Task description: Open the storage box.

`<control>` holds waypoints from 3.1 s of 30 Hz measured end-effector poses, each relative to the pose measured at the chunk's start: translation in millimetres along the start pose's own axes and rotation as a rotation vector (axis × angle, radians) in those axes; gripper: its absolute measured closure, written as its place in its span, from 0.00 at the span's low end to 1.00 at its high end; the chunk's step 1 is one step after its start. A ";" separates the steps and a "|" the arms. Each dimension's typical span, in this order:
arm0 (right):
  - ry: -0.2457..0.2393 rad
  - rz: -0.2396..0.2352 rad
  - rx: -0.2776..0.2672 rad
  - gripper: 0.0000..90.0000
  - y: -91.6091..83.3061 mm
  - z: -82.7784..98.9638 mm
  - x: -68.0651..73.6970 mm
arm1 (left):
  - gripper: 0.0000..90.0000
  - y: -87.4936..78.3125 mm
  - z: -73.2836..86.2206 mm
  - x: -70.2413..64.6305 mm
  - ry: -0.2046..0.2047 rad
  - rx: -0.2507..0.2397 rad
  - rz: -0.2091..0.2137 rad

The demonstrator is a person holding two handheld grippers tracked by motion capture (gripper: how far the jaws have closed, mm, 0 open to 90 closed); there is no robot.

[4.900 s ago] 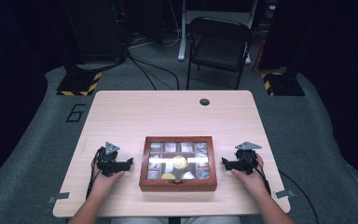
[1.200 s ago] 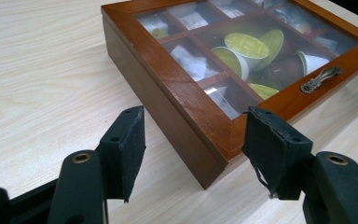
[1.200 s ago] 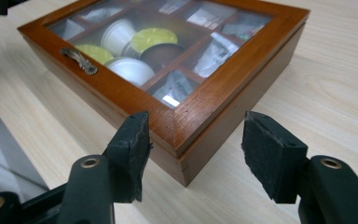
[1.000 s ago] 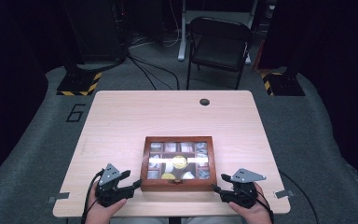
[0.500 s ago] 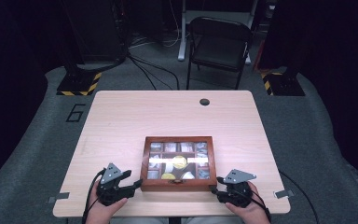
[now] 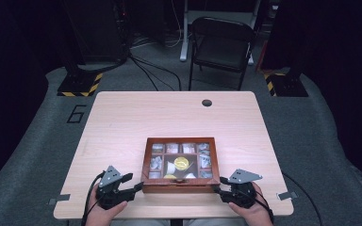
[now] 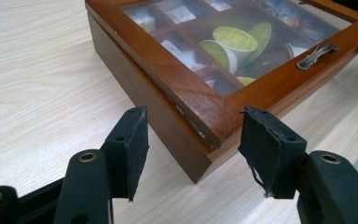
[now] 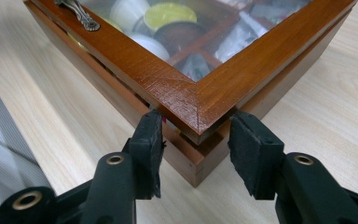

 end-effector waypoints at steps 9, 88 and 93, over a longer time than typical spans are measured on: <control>0.026 -0.004 -0.070 0.62 -8.1 -11.2 -1.7 | 0.49 6.1 3.0 -5.5 0.014 0.025 0.006; 0.103 0.078 -0.247 0.43 -30.2 -162.1 -68.5 | 0.37 21.6 -164.9 35.2 0.016 -0.174 -0.100; 0.114 0.084 -0.243 0.42 -22.7 -165.7 -73.6 | 0.35 27.3 -168.4 38.1 0.010 -0.178 -0.087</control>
Point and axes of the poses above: each handheld gripper's, and its own axes: y roughly forward along the jaws, z roughly out of its underside, x roughly to its left, the point moved 9 cm from there along y, roughly forward along the jaws, and after that the axes turned 13 degrees about x, right-handed, at the moved point
